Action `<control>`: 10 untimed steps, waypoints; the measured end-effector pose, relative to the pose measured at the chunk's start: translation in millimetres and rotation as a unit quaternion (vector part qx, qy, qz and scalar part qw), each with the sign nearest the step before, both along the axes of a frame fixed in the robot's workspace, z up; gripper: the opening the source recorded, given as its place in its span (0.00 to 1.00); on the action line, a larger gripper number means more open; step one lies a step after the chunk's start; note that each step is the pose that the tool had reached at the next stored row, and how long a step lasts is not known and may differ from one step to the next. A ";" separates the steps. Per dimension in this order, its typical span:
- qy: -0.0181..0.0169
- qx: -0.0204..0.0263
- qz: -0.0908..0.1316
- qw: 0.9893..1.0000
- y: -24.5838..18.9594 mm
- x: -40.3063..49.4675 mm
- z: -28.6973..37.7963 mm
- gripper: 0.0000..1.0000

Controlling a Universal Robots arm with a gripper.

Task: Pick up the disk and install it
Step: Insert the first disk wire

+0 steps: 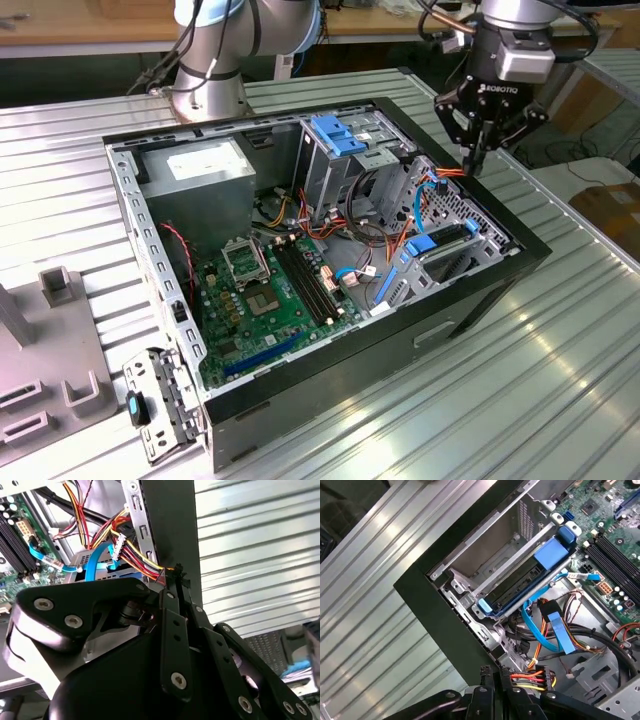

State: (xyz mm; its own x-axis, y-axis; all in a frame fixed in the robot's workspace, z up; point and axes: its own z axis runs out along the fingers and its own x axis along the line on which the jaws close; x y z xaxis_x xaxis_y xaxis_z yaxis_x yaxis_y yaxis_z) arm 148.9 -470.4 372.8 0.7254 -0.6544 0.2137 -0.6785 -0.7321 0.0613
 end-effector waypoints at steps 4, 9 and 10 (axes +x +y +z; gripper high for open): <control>0.000 -0.006 -0.022 1.000 0.0 0.0 -0.4 0.16; 0.000 -0.006 -0.061 0.998 0.0 0.0 -0.4 0.16; 0.000 -0.006 -0.068 0.998 0.0 0.0 -0.4 0.16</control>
